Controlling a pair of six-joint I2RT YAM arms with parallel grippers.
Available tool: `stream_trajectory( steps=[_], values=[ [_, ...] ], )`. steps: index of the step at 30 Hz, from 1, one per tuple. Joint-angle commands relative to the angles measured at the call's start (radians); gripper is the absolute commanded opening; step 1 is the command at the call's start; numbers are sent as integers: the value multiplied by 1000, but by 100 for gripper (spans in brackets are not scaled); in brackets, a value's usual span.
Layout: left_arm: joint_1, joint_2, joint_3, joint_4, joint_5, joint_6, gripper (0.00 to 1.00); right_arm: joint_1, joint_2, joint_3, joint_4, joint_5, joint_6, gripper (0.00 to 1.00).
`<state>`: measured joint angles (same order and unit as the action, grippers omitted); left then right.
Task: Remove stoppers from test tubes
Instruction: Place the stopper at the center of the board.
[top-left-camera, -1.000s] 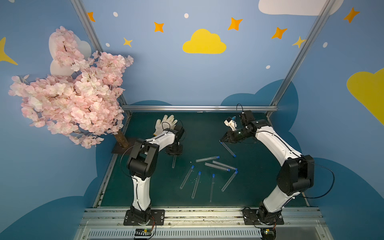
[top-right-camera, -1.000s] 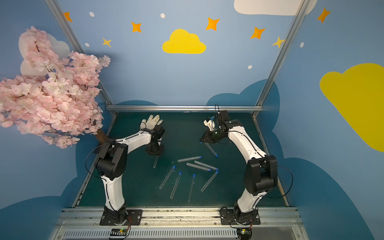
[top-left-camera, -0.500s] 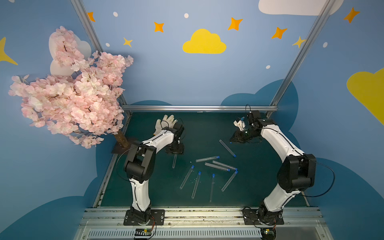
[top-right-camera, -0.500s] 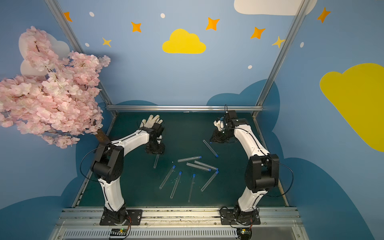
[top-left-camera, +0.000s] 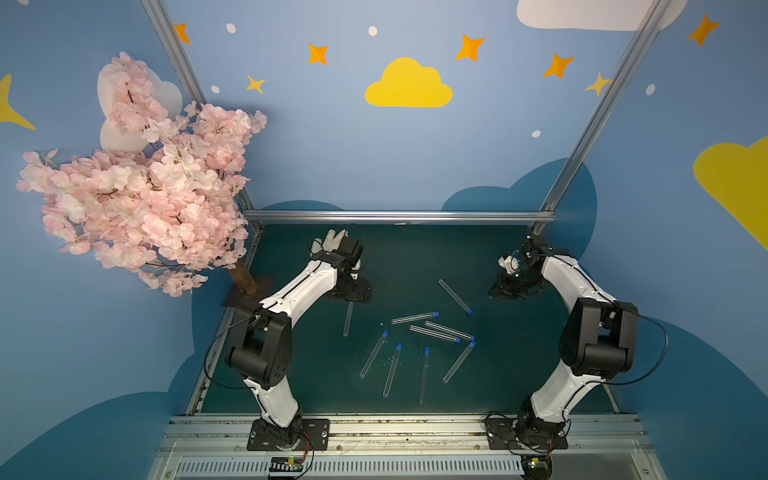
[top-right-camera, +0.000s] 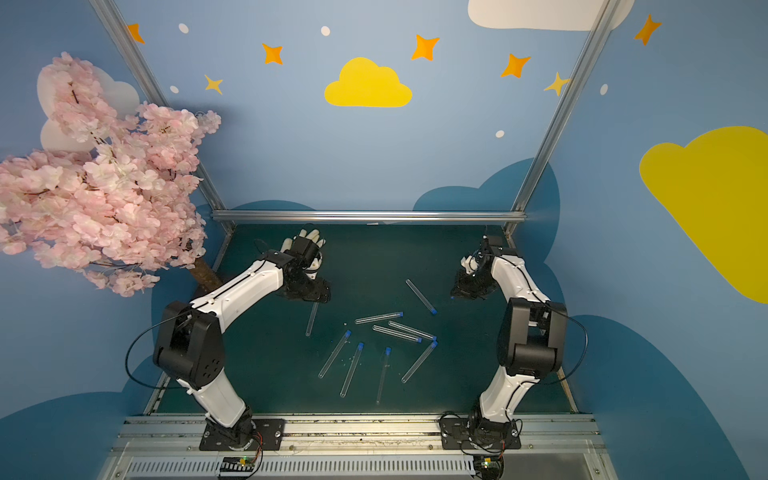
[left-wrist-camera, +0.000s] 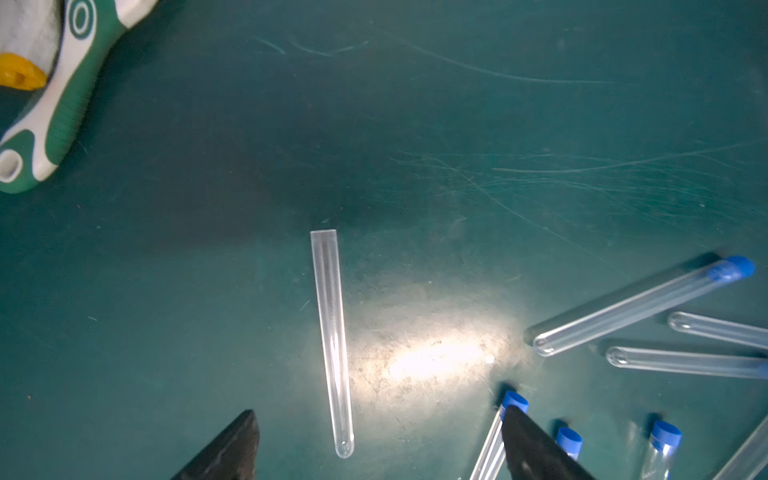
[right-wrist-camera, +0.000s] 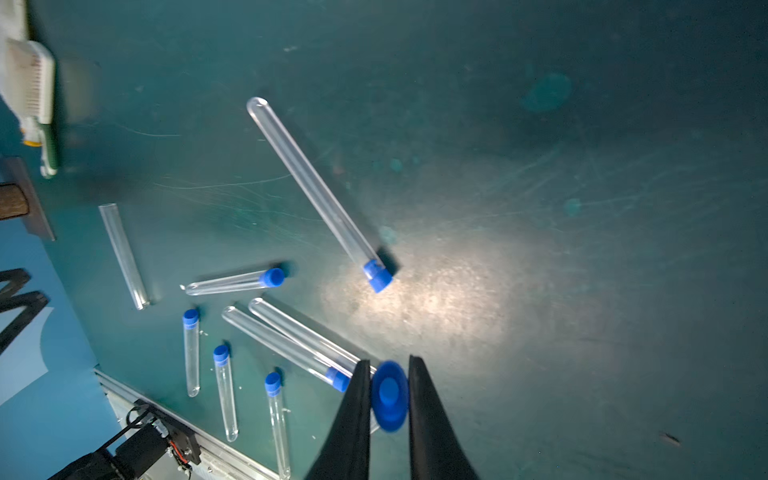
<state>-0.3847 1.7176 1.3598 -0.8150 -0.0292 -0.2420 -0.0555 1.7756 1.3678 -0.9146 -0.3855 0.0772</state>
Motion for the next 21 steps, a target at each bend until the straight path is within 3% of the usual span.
stream_trajectory(
  steps=[1,9,21],
  values=[
    [-43,-64,-38,54,45,60,93,-25,25,-26,-20,37,-33,0],
    [-102,-140,-83,148,107,60,98,-56,74,-53,-22,81,-62,0],
    [-146,-144,-87,189,144,20,99,-69,143,-55,-12,128,-79,0]
  ],
)
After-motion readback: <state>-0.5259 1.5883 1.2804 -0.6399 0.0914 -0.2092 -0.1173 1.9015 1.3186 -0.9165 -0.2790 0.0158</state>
